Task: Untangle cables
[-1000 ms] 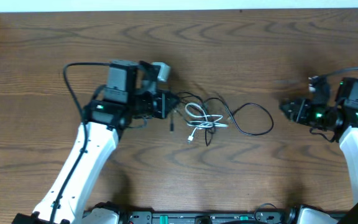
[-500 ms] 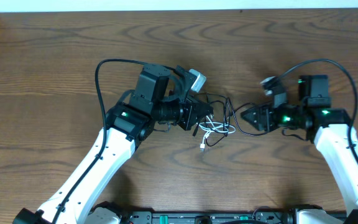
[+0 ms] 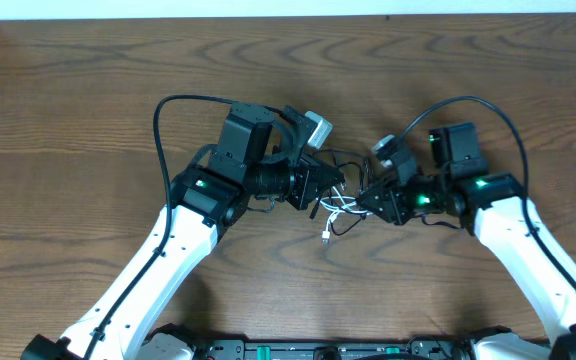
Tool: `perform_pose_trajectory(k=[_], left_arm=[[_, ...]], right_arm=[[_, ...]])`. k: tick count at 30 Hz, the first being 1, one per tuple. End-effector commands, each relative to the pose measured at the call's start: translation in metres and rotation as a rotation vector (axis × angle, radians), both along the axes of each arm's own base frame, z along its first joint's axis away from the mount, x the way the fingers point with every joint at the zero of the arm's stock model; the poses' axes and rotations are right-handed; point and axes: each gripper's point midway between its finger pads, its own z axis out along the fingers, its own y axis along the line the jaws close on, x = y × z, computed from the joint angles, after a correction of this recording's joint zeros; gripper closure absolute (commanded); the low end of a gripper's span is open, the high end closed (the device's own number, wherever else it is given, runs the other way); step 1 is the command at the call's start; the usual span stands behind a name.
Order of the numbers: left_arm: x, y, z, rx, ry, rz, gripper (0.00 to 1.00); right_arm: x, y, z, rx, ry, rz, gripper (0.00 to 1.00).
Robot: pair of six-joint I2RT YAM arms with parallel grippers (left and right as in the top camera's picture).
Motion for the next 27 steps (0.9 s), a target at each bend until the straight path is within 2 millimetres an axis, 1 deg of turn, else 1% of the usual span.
perform_pose_trajectory(k=[1,4,6,8,10,11,15,16,17,20,23,26,27], left_arm=[[-0.004,-0.001,0.005,-0.014,-0.011,-0.013,0.92],[-0.004,-0.001,0.005,-0.014,-0.011,-0.013,0.92],[-0.004,-0.001,0.005,-0.013,-0.010,-0.013,0.92],[-0.004,-0.001,0.005,-0.011,-0.007,-0.013,0.92],[-0.002,0.002,0.001,0.012,-0.006,0.009,0.90],[0.001,0.006,-0.004,0.038,-0.005,0.034,0.85],[0.019,0.033,-0.030,0.210,-0.010,0.191,0.85],[0.023,0.046,-0.039,0.281,-0.011,0.248,0.90],[0.026,0.054,-0.044,0.320,-0.010,0.279,0.92],[0.029,0.072,-0.054,0.399,0.000,0.339,0.92],[0.029,0.082,-0.058,0.420,0.024,0.362,0.92],[0.031,0.090,-0.059,0.426,0.038,0.382,0.92],[0.032,0.091,-0.059,0.425,0.041,0.388,0.92]], right_arm=[[-0.002,0.010,-0.008,0.002,0.022,0.020,0.72],[0.005,0.014,-0.016,-0.005,0.035,0.000,0.73],[0.010,0.015,-0.023,-0.018,0.045,-0.018,0.80],[0.014,0.013,-0.033,-0.045,0.066,-0.053,0.99],[0.015,0.009,-0.040,-0.071,0.096,-0.085,0.99],[0.015,0.007,-0.042,-0.081,0.107,-0.095,0.99],[0.012,-0.001,-0.043,-0.097,0.134,-0.116,0.99],[0.013,-0.010,-0.045,-0.120,0.140,-0.144,0.99],[0.015,-0.018,-0.047,-0.147,0.140,-0.171,0.99],[0.021,-0.048,-0.054,-0.239,0.148,-0.267,0.99],[0.025,-0.077,-0.058,-0.297,0.170,-0.363,0.99],[0.028,-0.094,-0.057,-0.283,0.202,-0.432,0.99],[0.028,-0.093,-0.054,-0.249,0.214,-0.434,0.99]])
